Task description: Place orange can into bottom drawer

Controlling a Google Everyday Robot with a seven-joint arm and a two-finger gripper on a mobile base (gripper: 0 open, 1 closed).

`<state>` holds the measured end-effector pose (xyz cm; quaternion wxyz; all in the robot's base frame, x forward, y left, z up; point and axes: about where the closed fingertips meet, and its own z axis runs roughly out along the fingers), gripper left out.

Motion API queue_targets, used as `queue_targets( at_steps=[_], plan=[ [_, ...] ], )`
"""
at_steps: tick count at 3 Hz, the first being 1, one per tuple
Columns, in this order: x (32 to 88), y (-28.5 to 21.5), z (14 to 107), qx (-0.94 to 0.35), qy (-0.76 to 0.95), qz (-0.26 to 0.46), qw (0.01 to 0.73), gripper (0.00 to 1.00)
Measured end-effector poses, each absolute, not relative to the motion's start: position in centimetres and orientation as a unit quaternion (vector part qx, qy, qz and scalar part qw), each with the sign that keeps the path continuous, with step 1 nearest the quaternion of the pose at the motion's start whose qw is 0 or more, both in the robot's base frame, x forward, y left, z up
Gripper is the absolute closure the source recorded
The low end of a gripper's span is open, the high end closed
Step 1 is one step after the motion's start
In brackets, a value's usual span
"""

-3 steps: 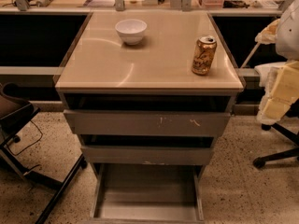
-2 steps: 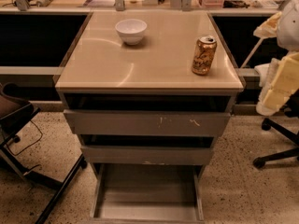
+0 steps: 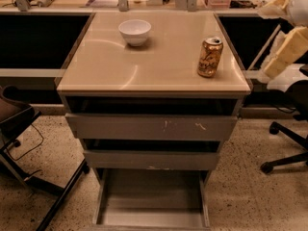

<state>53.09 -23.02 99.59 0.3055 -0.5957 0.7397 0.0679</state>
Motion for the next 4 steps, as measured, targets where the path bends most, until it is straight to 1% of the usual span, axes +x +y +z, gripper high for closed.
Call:
queue_targets(
  at_steps=[1,2,3,4],
  plan=[
    [57.3,-24.0,99.7,-0.567,0.728,0.106,0.370,0.00],
    [57.3,-24.0,99.7,-0.567,0.728,0.106,0.370,0.00],
    [59.1,-23.8,100.2,-0.568,0.712,0.121,0.395,0.00],
    [63.1,-22.6,100.0,-0.551,0.693,0.174,0.431,0.00]
  ],
)
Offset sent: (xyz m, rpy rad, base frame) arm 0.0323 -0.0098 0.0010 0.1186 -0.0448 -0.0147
